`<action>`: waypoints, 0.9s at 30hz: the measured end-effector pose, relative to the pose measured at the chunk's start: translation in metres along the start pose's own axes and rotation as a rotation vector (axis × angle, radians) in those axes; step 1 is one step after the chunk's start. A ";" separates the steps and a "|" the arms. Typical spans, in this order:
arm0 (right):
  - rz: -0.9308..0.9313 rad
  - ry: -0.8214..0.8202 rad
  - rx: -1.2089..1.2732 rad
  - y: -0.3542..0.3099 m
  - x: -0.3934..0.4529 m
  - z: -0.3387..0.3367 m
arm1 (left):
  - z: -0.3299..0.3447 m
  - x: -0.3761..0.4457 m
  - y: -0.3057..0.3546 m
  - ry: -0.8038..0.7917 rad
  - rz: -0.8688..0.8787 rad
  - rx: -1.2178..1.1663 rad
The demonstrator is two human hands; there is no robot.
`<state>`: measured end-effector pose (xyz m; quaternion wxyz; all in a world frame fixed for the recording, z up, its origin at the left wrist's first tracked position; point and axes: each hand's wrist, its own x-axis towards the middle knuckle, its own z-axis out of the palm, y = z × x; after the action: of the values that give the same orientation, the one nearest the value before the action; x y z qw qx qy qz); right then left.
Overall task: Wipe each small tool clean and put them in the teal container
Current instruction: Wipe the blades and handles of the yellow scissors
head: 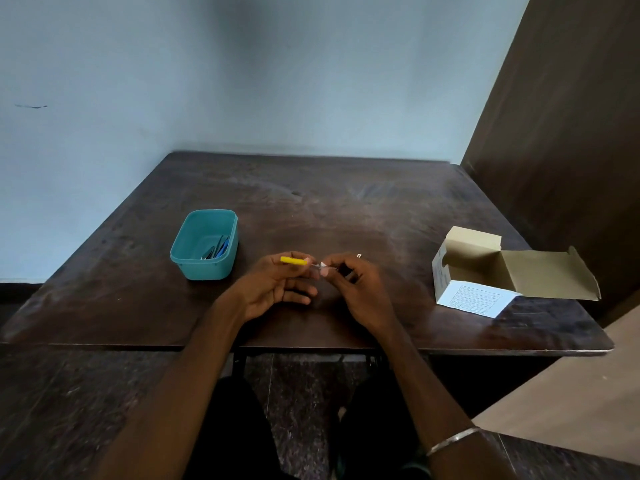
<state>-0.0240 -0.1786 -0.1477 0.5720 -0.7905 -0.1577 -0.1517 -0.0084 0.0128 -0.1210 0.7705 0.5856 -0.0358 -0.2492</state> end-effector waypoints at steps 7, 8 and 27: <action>0.101 -0.001 0.079 0.006 0.000 -0.001 | 0.009 -0.005 -0.015 0.122 0.195 0.083; 0.099 -0.019 0.075 0.007 0.000 -0.001 | 0.012 -0.006 -0.017 0.151 0.223 0.136; 0.189 0.018 0.249 -0.005 -0.001 -0.002 | 0.019 -0.006 -0.017 0.282 0.241 0.146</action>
<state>-0.0268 -0.1796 -0.1432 0.6789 -0.7233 -0.0950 -0.0834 -0.0256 -0.0045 -0.1291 0.7477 0.6604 -0.0154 -0.0672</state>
